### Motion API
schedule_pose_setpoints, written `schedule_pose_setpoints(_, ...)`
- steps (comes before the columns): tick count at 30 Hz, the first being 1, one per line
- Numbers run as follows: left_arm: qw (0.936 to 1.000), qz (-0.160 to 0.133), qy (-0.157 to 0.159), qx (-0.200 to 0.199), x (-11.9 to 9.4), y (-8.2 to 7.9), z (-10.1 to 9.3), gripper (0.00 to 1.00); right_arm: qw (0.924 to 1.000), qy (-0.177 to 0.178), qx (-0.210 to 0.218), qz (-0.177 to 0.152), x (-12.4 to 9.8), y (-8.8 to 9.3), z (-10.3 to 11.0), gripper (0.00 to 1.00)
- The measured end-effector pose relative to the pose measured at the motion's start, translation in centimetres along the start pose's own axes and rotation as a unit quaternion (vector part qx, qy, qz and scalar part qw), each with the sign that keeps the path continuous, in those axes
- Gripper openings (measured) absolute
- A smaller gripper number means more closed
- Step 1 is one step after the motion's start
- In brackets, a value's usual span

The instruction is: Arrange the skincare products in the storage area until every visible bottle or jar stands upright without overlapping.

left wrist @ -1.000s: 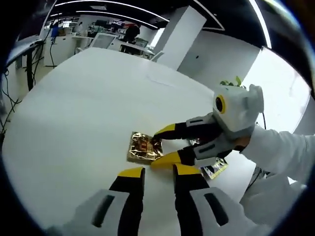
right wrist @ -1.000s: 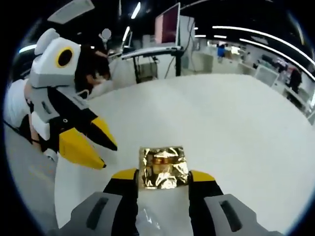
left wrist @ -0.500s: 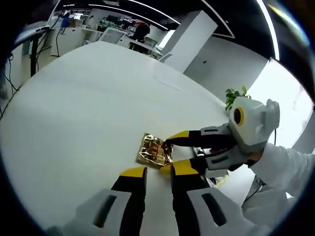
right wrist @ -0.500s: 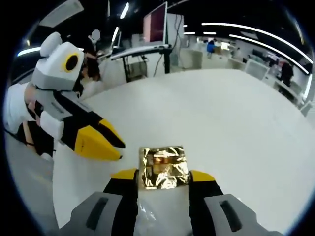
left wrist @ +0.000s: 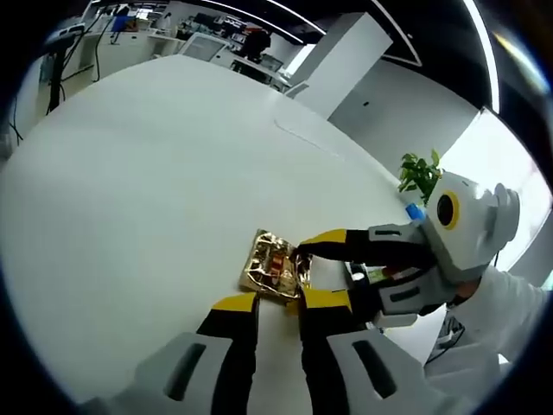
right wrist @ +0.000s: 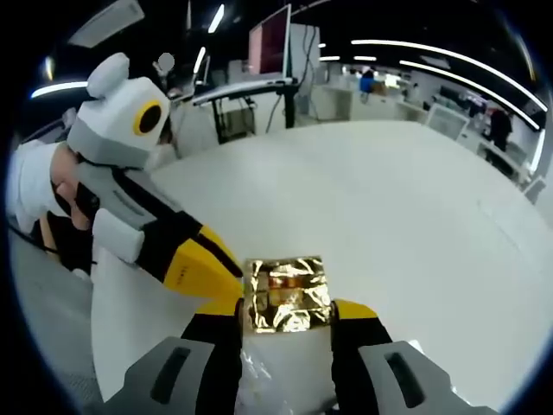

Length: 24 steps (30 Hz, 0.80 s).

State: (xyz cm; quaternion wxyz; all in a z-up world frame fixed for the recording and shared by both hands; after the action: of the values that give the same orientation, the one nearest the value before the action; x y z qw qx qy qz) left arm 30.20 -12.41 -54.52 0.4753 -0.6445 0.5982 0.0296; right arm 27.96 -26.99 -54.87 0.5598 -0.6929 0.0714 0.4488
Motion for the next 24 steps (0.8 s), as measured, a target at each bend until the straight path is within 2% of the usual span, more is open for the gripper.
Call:
schedule_pose_setpoints(4, 1.0000, 0.001, 0.008, -0.002, 0.3, -0.2, -0.4, 0.11, 1.0000, 0.001, 0.001, 0.003, 0.0, 0.1, -0.4, 0.34)
schedule_pose_setpoints(12, 0.9999, 0.004, -0.001, 0.011, 0.5, -1.1, -0.4, 0.12, 0.9999, -0.001, 0.007, 0.007, -0.5, 0.5, -0.6, 0.35)
schedule_pose_setpoints(24, 0.9979, 0.014, -0.013, 0.062, 2.2, -2.7, -1.0, 0.14, 0.9998, -0.004, 0.014, 0.011, -1.6, 1.4, -0.2, 0.35)
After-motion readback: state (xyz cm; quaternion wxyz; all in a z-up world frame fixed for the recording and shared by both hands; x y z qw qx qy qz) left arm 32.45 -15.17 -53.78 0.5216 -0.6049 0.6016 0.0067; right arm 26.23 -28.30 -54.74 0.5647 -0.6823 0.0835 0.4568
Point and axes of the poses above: the point that each gripper's makers call its tool centre point, and the gripper's own axes: x roughly forward along the fingers, z roughly to its left, y roughly out of its underside, the point moved 10 cm from there along -x, roughly backward along the fingers, and after that the axes turned 2 degrees about z, right-handed, at the moved point
